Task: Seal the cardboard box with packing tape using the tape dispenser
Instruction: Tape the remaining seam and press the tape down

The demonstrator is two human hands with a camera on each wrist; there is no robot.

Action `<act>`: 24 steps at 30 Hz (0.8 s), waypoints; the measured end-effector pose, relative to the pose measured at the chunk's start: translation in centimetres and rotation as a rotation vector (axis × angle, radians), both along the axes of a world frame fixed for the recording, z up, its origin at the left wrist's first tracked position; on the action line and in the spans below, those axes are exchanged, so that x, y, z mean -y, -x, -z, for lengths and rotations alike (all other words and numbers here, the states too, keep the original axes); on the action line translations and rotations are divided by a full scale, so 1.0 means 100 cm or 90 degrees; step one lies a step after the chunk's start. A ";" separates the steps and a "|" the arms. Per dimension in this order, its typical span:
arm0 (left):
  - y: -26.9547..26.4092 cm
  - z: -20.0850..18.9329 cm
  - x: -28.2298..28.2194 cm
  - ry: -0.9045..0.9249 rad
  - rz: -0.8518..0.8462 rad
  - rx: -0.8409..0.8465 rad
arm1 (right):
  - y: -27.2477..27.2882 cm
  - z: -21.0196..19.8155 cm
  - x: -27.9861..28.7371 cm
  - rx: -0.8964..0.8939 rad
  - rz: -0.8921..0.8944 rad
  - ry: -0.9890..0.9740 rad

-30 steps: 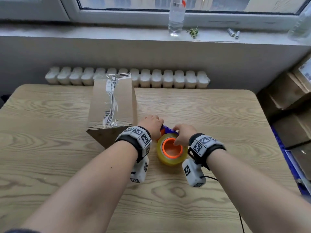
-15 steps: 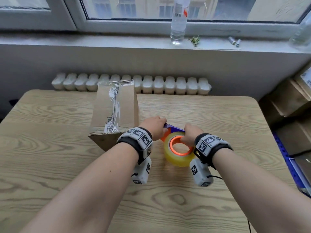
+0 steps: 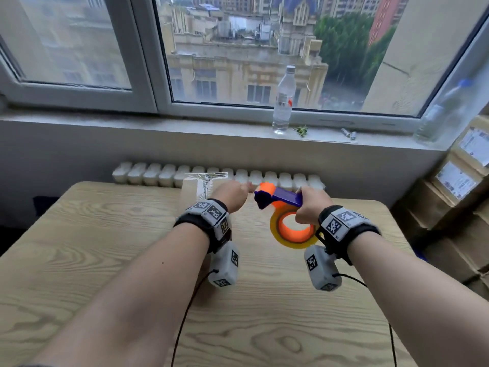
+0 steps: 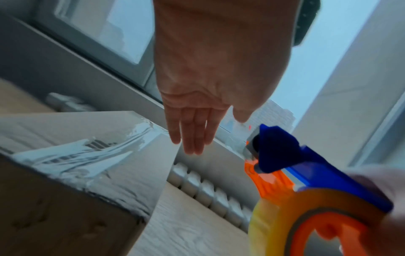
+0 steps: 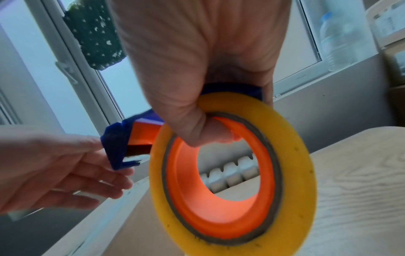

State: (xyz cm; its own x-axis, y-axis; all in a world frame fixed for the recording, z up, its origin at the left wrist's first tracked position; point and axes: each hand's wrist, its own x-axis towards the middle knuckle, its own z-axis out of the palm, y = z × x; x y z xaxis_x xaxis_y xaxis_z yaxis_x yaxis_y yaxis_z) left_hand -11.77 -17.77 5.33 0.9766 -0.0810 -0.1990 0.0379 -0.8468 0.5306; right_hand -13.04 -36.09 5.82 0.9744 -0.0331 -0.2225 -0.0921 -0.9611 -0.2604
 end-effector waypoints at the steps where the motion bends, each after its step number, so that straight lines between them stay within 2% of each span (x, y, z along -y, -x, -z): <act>1: 0.001 -0.001 -0.007 0.082 -0.040 -0.035 | 0.003 -0.004 -0.006 0.011 -0.006 -0.008; 3: 0.003 -0.003 -0.014 0.257 -0.128 -0.130 | 0.007 -0.009 -0.016 0.035 -0.017 -0.023; 4: 0.005 -0.005 -0.019 0.310 -0.161 -0.169 | 0.009 -0.011 -0.023 0.046 -0.022 -0.026; 6: 0.012 -0.011 -0.027 0.378 -0.194 -0.194 | 0.012 -0.015 -0.035 0.061 -0.037 -0.028; 8: 0.018 -0.015 -0.036 0.418 -0.207 -0.173 | 0.015 -0.017 -0.045 0.064 -0.052 -0.028; 15: 0.033 -0.019 -0.071 0.452 -0.216 -0.125 | 0.025 -0.020 -0.071 0.074 -0.094 -0.010; 24: 0.046 -0.011 -0.110 0.435 -0.318 -0.091 | 0.029 -0.031 -0.102 0.097 -0.185 -0.067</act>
State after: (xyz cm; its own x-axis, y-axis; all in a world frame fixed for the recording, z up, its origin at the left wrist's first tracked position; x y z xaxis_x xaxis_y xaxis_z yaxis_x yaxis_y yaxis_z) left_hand -16.35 -6.77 6.48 0.8993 0.2046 -0.3865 0.4258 -0.2088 0.8804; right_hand -15.96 -25.86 8.88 0.9620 0.2660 -0.0614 0.2289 -0.9086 -0.3493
